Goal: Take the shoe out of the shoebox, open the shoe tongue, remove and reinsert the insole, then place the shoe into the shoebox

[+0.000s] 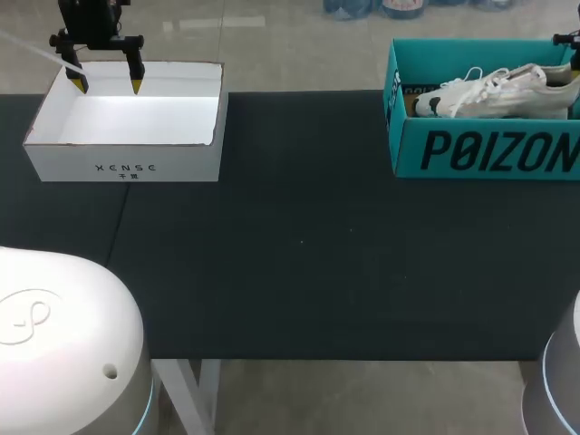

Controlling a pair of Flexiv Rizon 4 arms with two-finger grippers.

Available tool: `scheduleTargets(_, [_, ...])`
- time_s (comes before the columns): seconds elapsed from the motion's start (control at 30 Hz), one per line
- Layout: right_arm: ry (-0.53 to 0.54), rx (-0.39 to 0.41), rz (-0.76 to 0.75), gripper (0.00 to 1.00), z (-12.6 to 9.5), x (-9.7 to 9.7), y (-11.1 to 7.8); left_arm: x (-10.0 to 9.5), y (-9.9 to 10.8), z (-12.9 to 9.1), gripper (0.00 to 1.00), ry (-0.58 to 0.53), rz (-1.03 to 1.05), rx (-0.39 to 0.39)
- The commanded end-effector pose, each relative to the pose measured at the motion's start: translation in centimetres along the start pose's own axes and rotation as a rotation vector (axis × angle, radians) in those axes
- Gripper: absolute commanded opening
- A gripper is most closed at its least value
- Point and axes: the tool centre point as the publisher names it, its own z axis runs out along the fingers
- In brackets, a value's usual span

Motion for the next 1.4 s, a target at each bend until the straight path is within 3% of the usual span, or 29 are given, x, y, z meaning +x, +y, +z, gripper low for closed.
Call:
scheduleTargets(0.03, [-0.012,0.008,0.006,0.0,-3.3,0.1,0.3,0.0,0.0,0.0,1.0,0.0,0.0,0.0])
scheduleTargets(0.43, [-0.057,-0.02,0.019,0.0,-9.3,0.6,0.1,0.0,0.0,0.0,1.0,0.0,0.0,0.0])
scheduleTargets(0.7, [-0.104,-0.033,0.026,0.0,-11.6,1.2,-1.7,0.0,0.0,0.0,1.0,0.0,0.0,0.0])
scheduleTargets(1.0, [-0.118,-0.018,0.049,0.0,-13.9,3.4,-5.6,0.0,0.0,0.0,1.0,0.0,0.0,0.0])
scheduleTargets(1.4, [-0.137,-0.008,0.126,0.0,-15.8,6.7,-13.3,0.0,0.0,0.0,1.0,0.0,0.0,0.0])
